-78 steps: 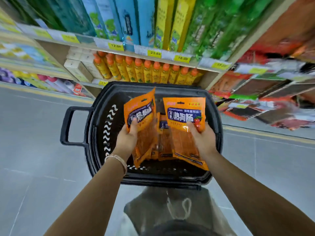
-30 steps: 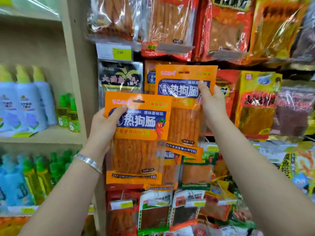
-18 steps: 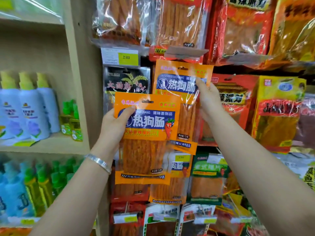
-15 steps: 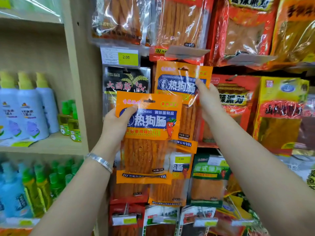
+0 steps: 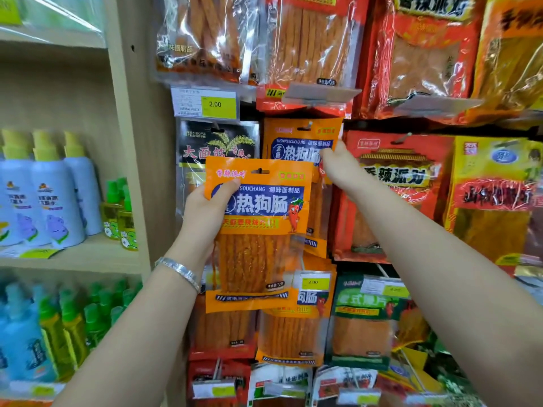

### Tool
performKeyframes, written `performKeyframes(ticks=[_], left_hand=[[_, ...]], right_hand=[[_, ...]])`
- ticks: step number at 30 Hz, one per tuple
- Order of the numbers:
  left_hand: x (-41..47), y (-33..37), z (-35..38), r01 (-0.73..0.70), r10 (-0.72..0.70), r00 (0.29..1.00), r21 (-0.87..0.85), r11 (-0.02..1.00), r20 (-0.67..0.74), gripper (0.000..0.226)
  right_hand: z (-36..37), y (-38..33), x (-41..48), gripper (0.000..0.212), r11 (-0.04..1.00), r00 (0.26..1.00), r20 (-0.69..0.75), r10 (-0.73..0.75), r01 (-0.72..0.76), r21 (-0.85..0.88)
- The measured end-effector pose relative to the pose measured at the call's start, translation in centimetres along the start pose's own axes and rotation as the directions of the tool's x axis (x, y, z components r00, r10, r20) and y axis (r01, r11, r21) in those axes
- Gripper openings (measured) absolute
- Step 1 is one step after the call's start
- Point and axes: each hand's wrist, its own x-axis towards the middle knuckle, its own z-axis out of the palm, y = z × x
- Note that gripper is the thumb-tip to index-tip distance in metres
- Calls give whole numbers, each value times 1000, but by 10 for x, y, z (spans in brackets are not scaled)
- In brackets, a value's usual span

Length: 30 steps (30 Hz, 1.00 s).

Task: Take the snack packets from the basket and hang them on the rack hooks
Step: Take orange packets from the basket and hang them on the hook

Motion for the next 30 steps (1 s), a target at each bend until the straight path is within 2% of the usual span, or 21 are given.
performKeyframes(ticks=[2,6,9,12,16,18,19,22,24,26,27,28,30], left_hand=[[2,-1,2,-5,5,1000,4,1000,9,17],[7,-2,3,-12,12,1000,10,1000,8,18],[10,-3,7,-3,3,1000,3,1000,7,20],[12,-1,15,-4,3,1000,23,1000,21,24],[12,5,33,-41,39,998,40,998,46,13],[13,10,42,-72,67,994,50,996,89,10],[14,11,46,-93,88,991,44,995,104,4],[21,17,53,-220,217,975,49,974,55,31],[24,25,55,-377,375,926,161,912,39,39],[28,31,58,-525,500,849,375,764,170,50],[30,34,61,-577,517,816,422,699,258,56],[30,37,65,-606,511,795,419,676,326,61],[29,43,73,-612,478,784,360,705,396,65]], right_hand=[[0,5,0,44,990,1000,-24,-8,4,-139],[-5,13,-14,40,986,976,-159,-146,132,-100],[-6,13,-38,43,978,961,-215,-174,194,76],[-1,12,-58,35,967,974,-179,-138,171,188],[2,9,-74,18,929,991,-46,-130,137,344],[0,8,-75,12,897,992,-53,-118,129,423],[-2,7,-73,10,880,991,-78,-109,133,456],[-13,5,-64,10,864,981,-168,-100,170,475],[-21,3,-57,18,863,962,-248,-111,217,456],[-26,0,-50,21,864,956,-271,-117,232,447],[-27,-3,-46,20,869,956,-268,-120,232,438],[-27,-6,-42,18,878,957,-264,-121,227,422],[-26,-11,-33,14,889,963,-251,-98,198,413]])
